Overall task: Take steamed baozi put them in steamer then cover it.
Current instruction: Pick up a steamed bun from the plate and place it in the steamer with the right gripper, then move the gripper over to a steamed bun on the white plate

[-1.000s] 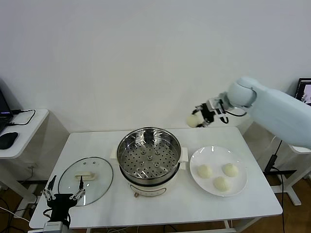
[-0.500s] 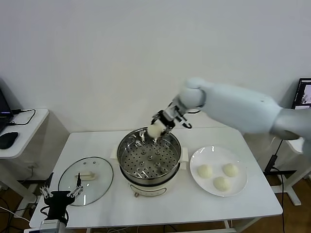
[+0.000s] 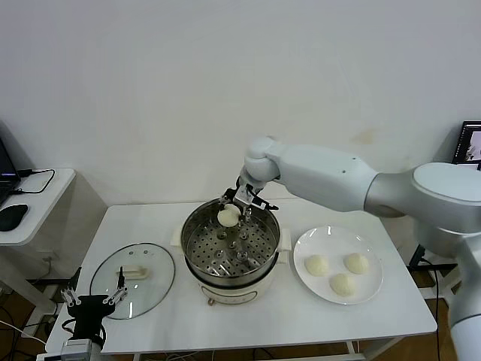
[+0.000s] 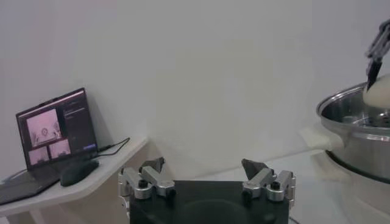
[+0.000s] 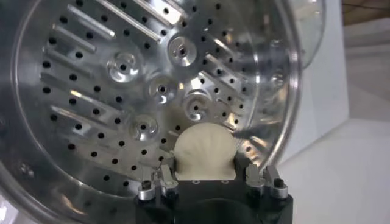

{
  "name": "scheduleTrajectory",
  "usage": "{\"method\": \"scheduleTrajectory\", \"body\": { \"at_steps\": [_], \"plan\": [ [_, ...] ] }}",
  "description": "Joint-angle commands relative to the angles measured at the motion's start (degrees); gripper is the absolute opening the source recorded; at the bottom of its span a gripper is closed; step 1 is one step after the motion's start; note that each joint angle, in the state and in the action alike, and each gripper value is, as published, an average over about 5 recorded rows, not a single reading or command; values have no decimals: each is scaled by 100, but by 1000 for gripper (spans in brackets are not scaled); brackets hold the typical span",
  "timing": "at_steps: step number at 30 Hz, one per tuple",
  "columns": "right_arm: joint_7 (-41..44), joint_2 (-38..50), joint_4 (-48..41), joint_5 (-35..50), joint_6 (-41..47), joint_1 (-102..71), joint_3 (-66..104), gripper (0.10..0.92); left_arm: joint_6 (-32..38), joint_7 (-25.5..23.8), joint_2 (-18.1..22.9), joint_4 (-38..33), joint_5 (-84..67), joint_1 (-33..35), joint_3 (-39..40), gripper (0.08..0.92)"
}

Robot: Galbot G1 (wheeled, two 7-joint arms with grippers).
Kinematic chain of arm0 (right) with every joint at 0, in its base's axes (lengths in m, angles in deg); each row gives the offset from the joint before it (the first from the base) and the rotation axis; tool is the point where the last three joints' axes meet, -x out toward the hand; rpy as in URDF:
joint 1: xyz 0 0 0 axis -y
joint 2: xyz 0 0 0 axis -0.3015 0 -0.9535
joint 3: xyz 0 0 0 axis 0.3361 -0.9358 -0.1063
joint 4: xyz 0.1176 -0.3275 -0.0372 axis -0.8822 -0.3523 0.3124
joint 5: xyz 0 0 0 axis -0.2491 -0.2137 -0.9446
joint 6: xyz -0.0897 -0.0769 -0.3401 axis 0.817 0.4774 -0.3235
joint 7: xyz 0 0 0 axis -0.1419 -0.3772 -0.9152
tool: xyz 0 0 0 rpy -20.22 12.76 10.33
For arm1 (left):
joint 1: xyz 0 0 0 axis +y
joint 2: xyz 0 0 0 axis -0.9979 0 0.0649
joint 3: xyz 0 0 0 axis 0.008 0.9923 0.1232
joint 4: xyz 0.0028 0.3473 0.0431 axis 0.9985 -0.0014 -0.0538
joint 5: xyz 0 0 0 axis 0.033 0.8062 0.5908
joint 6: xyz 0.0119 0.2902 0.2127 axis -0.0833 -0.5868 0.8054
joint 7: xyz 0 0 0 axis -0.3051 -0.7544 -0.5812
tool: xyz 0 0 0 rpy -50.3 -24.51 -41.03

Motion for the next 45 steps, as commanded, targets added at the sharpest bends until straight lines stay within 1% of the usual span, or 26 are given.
{"method": "scheduleTrajectory", "body": {
  "at_steps": [1, 5, 8, 10, 13, 15, 18, 21, 25, 29, 32, 38, 43, 45],
  "plan": [
    [-137, -321, -511, -770, -441, -246, 33, 598, 1, -3, -3, -6, 5, 0, 3, 823],
    [-160, -366, -555, -803, -462, -237, 91, 680, 3, -2, 3, -21, 9, -8, 6, 823],
    [-33, -207, -317, -392, -236, -55, 112, 761, 1, -3, 9, -30, 8, -21, 6, 823],
    [211, 37, 104, 257, 281, 228, 62, 801, -1, -4, 12, -38, 7, -25, 1, 823],
    [679, 549, 976, 1355, 1439, 773, -23, 820, -3, -7, 10, -56, 7, -18, -9, 823],
    [921, 939, 1470, 1882, 2138, 1054, -24, 822, -4, -9, 3, -66, 7, -12, -15, 823],
    [1121, 1666, 2087, 2396, 3088, 1275, 58, 823, -5, -12, -22, -59, 5, -13, -22, 823],
    [1187, 2479, 2630, 2612, 3850, 1292, 231, 823, -8, -17, -53, -52, 3, -38, -18, 823],
    [1179, 3526, 3221, 2553, 4352, 1101, 461, 823, -16, -28, -72, -70, 6, -77, 11, 823],
    [1158, 4562, 3636, 2189, 4460, 789, 542, 823, -12, -24, -80, -64, 32, -95, 70, 823],
    [1122, 5052, 3777, 1935, 4438, 483, 594, 823, -10, -23, -85, -66, 41, -100, 92, 823],
    [999, 5366, 3754, 1510, 4334, -604, 1012, 823, 7, -2, -140, 27, 61, -75, 122, 823],
    [895, 5212, 3507, 917, 4235, -1623, 1561, 823, 11, 2, -145, 53, 64, -40, 90, 823],
    [845, 5071, 3345, 823, 4239, -1941, 1756, 823, 12, 6, -152, 71, 64, -16, 64, 823]
  ]
}}
